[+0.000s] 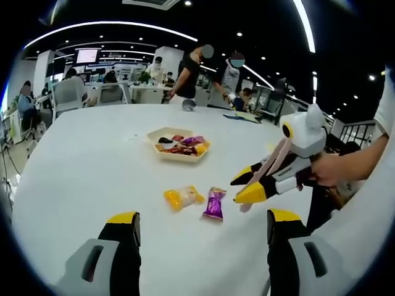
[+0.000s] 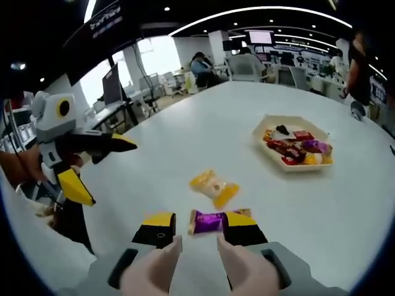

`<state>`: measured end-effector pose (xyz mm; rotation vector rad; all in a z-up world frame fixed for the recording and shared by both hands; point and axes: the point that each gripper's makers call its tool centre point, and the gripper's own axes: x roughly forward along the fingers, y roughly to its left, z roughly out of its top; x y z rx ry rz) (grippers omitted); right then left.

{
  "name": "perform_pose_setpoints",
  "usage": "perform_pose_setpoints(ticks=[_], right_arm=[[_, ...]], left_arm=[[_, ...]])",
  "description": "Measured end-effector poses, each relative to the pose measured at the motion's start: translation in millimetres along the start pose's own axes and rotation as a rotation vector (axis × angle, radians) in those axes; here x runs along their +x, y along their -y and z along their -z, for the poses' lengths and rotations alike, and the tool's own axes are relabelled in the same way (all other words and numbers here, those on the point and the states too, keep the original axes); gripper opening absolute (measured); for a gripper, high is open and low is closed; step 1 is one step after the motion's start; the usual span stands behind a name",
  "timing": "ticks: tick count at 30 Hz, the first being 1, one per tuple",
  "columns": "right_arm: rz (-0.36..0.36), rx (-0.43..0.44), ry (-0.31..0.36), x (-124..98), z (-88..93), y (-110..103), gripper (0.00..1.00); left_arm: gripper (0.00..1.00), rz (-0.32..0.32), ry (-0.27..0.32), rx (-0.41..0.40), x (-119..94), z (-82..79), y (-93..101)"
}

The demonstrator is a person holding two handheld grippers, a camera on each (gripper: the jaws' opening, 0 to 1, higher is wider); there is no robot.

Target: Place the target food into the container with the food tongs after gripping and lifting it, then release it inside without dropping or visibly crushing the food.

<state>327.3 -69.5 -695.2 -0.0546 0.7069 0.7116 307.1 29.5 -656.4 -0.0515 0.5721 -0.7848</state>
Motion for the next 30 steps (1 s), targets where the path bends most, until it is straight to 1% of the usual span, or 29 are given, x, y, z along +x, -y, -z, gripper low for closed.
perform_pose_setpoints(ticks=[3,6,10,12,15,18,19,21,22,23,25,27,29,30], right_arm=[[0.005,-0.008,0.003,1.6,-1.1,2.4,0.3],[0.015,-0.019,0.008,2.6,-1.4,6.3,0.3],[0.021,-0.027,0.005,4.4,0.2,8.8,0.3],[0.019,-0.031,0.01,5.3,-0.1,8.7,0.3],[0.02,-0.062,0.008,8.0,2.7,8.9,0.29],[0.01,-0.114,-0.002,11.9,5.3,8.5,0.29],[0.005,-0.163,0.004,12.9,2.6,8.6,0.29],[-0.026,-0.252,0.038,16.6,-8.2,2.5,0.29],[-0.031,-0.262,0.044,17.5,-10.5,1.7,0.29],[-0.04,-0.283,0.061,20.8,-17.2,0.5,0.29],[-0.062,-0.282,0.063,28.3,-25.8,-0.3,0.29],[-0.073,-0.302,0.074,36.4,-34.6,1.7,0.29],[-0.105,-0.338,0.077,45.9,-42.8,3.1,0.29],[-0.127,-0.371,0.081,49.6,-45.4,2.8,0.29]], left_arm=[[0.84,0.0,-0.011,0.005,-0.2,2.2,-1.1],[0.84,-0.001,-0.012,0.011,-1.0,-0.4,-1.6],[0.84,-0.018,-0.002,0.012,-3.0,-2.6,-5.3],[0.84,-0.023,-0.01,0.005,-3.8,0.9,-6.3],[0.84,-0.027,-0.024,0.002,-3.9,6.7,-5.8],[0.84,-0.031,-0.028,-0.003,-4.2,8.4,-5.1],[0.84,-0.033,-0.027,-0.006,-4.6,8.1,-5.0],[0.84,-0.039,-0.024,-0.011,-5.4,7.7,-6.1],[0.84,-0.042,-0.022,-0.014,-5.9,7.6,-6.9],[0.84,-0.047,-0.023,-0.018,-6.9,8.2,-8.3],[0.84,-0.057,-0.027,-0.023,-8.8,9.6,-11.3],[0.84,-0.068,-0.03,-0.032,-11.2,10.8,-14.1],[0.84,-0.082,-0.033,-0.043,-13.9,11.9,-17.1],[0.84,-0.084,-0.033,-0.045,-14.2,12.1,-17.5]])
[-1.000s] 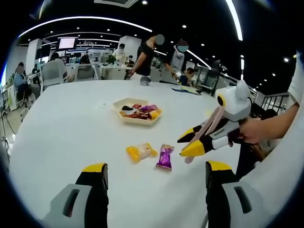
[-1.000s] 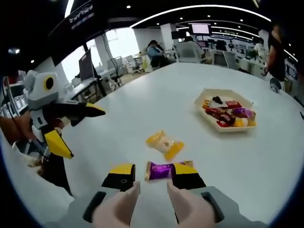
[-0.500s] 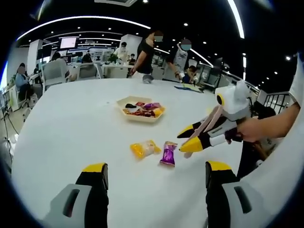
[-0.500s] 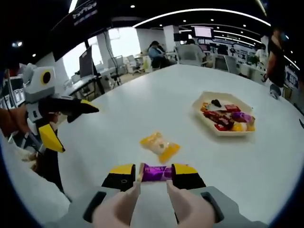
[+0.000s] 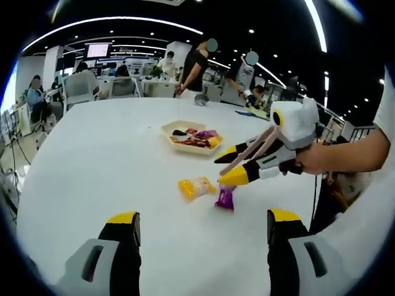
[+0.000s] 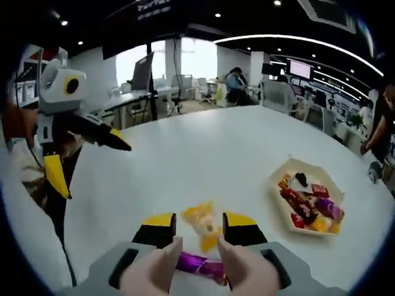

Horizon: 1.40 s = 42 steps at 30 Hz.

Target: Place the target food into the container with the food tongs after gripping and lifting it, then release it inside without dropping or visibly crushing the food.

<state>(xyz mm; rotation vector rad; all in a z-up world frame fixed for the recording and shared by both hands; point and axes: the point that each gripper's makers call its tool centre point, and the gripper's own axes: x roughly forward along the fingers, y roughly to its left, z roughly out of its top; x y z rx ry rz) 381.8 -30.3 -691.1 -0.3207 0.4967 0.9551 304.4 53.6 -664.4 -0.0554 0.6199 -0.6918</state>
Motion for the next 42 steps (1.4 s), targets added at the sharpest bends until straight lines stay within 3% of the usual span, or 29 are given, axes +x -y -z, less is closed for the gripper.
perform_pose_setpoints(ticks=[4,7,9,11,13,16,20,27,31,34,36,42], right_arm=[[-0.064,-0.059,-0.006,12.1,-2.0,6.7,0.29],[-0.173,-0.144,-0.02,24.8,1.4,3.1,0.29],[-0.199,-0.153,-0.02,27.9,3.5,1.5,0.3],[-0.232,-0.221,-0.021,35.3,8.5,2.6,0.29],[-0.315,-0.187,-0.007,37.8,9.0,-8.2,0.3],[-0.333,-0.268,-0.02,44.2,16.9,-7.6,0.3],[-0.305,-0.186,-0.01,50.3,15.7,-1.1,0.28],[-0.31,-0.194,-0.027,53.3,16.4,0.7,0.24],[-0.267,-0.08,-0.052,58.7,16.5,12.0,0.23],[-0.275,0.086,-0.035,55.6,14.0,15.7,0.22],[-0.238,0.236,-0.028,51.1,14.2,32.5,0.22],[-0.231,0.286,-0.02,31.8,18.1,35.6,0.21]], left_arm=[[0.84,-0.022,-0.009,-0.028,-4.5,-0.3,-2.2],[0.85,-0.042,0.001,-0.061,-5.7,-3.2,-0.3],[0.85,-0.082,0.003,-0.068,-5.9,-2.6,-2.4],[0.84,-0.12,0.001,-0.088,-7.8,-0.4,-4.0],[0.85,-0.145,0.016,-0.109,-11.0,-0.3,2.1],[0.84,-0.184,-0.011,-0.108,-13.9,7.0,10.0],[0.84,-0.238,0.001,-0.131,-18.7,8.4,21.0],[0.84,-0.3,0.042,-0.126,-18.3,-0.5,37.8],[0.84,-0.321,0.045,-0.141,-18.2,-2.0,45.0],[0.84,-0.309,0.013,-0.09,-16.3,-3.9,54.7],[0.84,-0.314,0.015,-0.084,-18.1,-9.8,58.3],[0.84,-0.319,0.008,-0.064,-18.4,-17.8,63.8]])
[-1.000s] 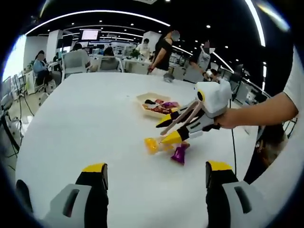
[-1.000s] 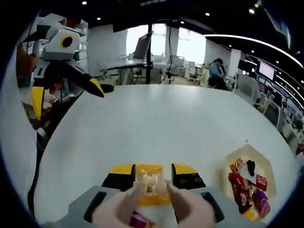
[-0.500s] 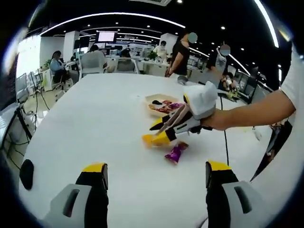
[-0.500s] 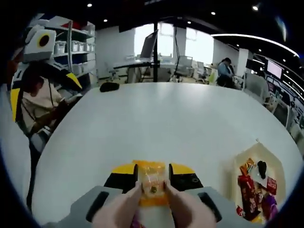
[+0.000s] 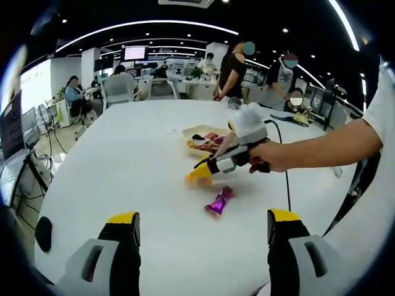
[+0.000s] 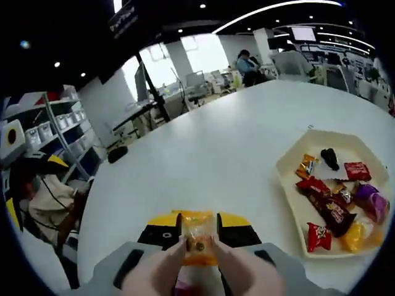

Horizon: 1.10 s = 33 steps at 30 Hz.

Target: Place the target food into the container with the food tongs after gripping and lifting it, then release it inside without dropping or visibly crushing the food.

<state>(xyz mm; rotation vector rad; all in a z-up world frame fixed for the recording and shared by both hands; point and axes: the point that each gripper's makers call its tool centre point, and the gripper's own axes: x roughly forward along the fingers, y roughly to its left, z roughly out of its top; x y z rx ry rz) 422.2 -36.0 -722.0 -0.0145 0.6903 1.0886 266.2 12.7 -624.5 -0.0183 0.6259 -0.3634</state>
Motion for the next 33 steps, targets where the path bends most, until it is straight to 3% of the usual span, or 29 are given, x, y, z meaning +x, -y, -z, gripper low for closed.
perform_pose_setpoints(ticks=[4,7,15,17,19,24,27,33], right_arm=[[0.005,0.045,0.037,-15.0,-3.5,-1.4,0.21],[0.033,0.125,0.132,-36.9,-13.0,6.4,0.21],[0.022,0.345,0.236,-84.5,-1.3,12.7,0.21],[0.038,0.331,0.249,-93.2,1.2,14.7,0.21],[0.049,0.426,0.294,-112.7,4.0,16.8,0.21],[0.122,0.421,0.286,-134.1,16.3,22.7,0.22],[0.163,0.429,0.282,-139.2,17.8,23.7,0.22],[0.247,0.443,0.284,-155.1,4.1,12.6,0.22]], left_arm=[[0.85,0.026,0.032,-0.039,1.3,-8.8,4.6],[0.85,0.049,0.045,-0.098,4.4,-11.4,5.3],[0.84,0.103,0.036,-0.135,10.4,-12.8,9.1],[0.84,0.109,0.036,-0.147,13.3,-11.5,8.2],[0.84,0.133,0.054,-0.203,18.6,-13.4,8.3],[0.84,0.165,0.076,-0.193,21.2,-18.8,1.2],[0.84,0.176,0.062,-0.135,20.6,-15.7,-6.2],[0.83,0.213,0.093,-0.116,19.4,-18.6,-21.3]])
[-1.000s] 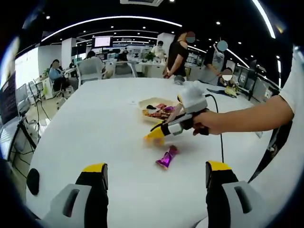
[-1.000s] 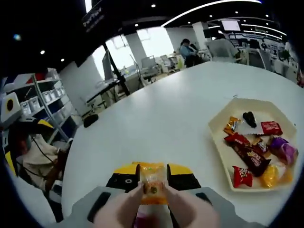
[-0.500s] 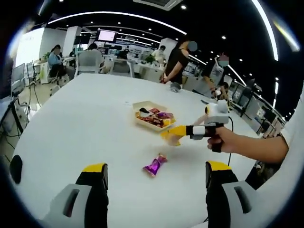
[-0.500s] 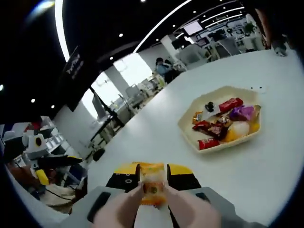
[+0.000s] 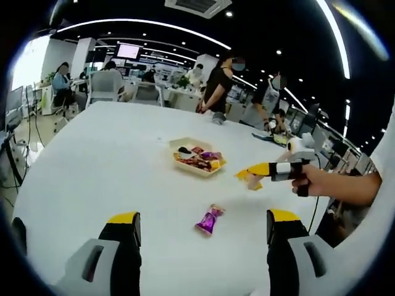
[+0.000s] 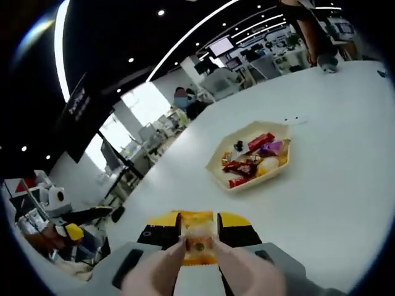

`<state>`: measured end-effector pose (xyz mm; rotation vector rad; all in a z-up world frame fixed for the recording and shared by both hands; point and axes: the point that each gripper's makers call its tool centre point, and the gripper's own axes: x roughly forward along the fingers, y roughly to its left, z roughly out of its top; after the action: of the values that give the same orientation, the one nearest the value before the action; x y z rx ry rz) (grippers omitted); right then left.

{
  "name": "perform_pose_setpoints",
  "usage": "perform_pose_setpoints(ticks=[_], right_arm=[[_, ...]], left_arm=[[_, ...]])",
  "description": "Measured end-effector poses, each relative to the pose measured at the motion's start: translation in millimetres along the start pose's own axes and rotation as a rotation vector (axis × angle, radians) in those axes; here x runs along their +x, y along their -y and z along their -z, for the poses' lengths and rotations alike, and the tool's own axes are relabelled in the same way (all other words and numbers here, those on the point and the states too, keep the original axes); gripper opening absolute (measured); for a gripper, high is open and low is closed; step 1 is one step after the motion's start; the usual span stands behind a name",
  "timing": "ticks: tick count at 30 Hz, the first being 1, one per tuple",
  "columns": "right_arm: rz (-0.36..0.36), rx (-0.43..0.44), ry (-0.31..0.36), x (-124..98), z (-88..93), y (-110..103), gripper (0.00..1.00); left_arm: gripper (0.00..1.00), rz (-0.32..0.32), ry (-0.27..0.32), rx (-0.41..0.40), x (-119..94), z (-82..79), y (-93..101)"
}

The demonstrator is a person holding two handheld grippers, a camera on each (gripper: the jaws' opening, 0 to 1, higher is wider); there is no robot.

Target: Place the target food into the container with the food tongs after gripping and lifting it, then release it inside without dropping or visibly crushing the food.

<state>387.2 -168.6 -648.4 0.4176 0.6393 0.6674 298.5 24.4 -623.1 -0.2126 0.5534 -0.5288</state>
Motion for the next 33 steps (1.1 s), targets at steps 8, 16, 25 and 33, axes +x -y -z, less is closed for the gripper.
perform_pose_setpoints(ticks=[8,16,25,33], right_arm=[[0.14,-0.022,0.082,-16.3,-24.9,-10.1,0.22],[0.277,-0.059,0.17,-34.0,-40.2,-20.5,0.22],[0.301,-0.083,0.169,-26.3,-51.5,-28.1,0.22],[0.282,-0.126,0.154,-7.2,-80.4,-20.2,0.23]], left_arm=[[0.85,0.129,-0.003,0.049,3.7,-17.1,-9.4],[0.86,0.235,-0.029,0.161,-2.6,-16.4,-16.6],[0.87,0.276,-0.073,0.229,1.2,-3.2,-17.6],[0.88,0.26,-0.096,0.234,2.7,-3.1,-16.5]])
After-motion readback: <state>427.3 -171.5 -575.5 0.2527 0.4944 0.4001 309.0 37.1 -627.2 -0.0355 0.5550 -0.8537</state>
